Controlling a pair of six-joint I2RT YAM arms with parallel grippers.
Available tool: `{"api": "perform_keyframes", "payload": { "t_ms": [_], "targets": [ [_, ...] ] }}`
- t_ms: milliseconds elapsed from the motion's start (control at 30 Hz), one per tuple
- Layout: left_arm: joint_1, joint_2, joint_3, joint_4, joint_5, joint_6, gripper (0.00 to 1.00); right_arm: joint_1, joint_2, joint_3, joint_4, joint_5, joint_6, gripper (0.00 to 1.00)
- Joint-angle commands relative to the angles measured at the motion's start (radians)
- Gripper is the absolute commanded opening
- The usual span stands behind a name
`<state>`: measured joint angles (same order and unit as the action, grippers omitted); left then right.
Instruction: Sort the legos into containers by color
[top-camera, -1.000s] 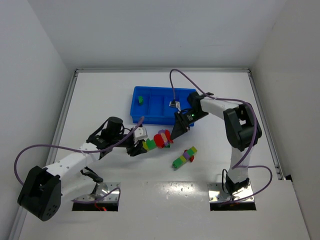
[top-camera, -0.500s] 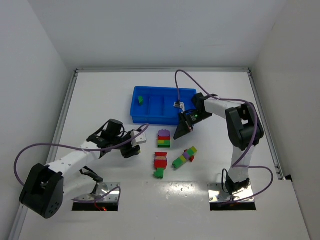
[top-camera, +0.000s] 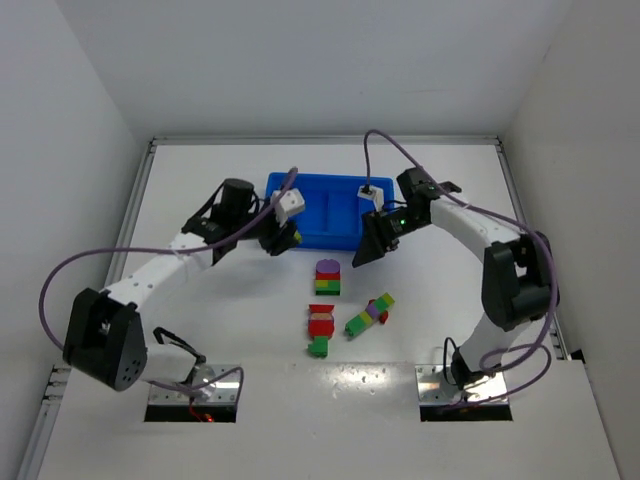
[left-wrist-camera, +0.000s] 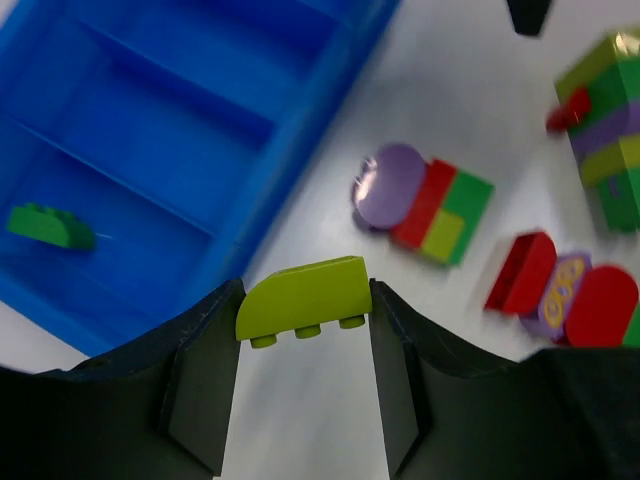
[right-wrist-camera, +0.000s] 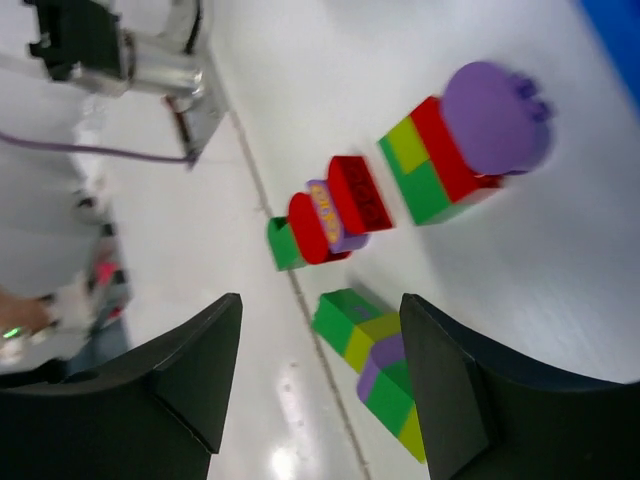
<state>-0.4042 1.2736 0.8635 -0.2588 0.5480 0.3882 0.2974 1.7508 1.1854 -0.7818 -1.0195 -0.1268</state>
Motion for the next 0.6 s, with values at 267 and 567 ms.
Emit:
{"api": "perform_keyframes", "payload": {
  "t_ms": [267, 567],
  "targets": [
    [-0.021, 0.352, 0.431, 0.058, -0.146, -0.284, 0.0, -0.099, -0.263, -0.052, 0.141, 0.351, 0.079, 0.67],
    [-0.039, 0.631, 0.693, 0.058, -0.272, -0.383, 0.0, -0.181, -0.284, -0.063, 0.141, 0.34, 0.079, 0.68]
  ]
}}
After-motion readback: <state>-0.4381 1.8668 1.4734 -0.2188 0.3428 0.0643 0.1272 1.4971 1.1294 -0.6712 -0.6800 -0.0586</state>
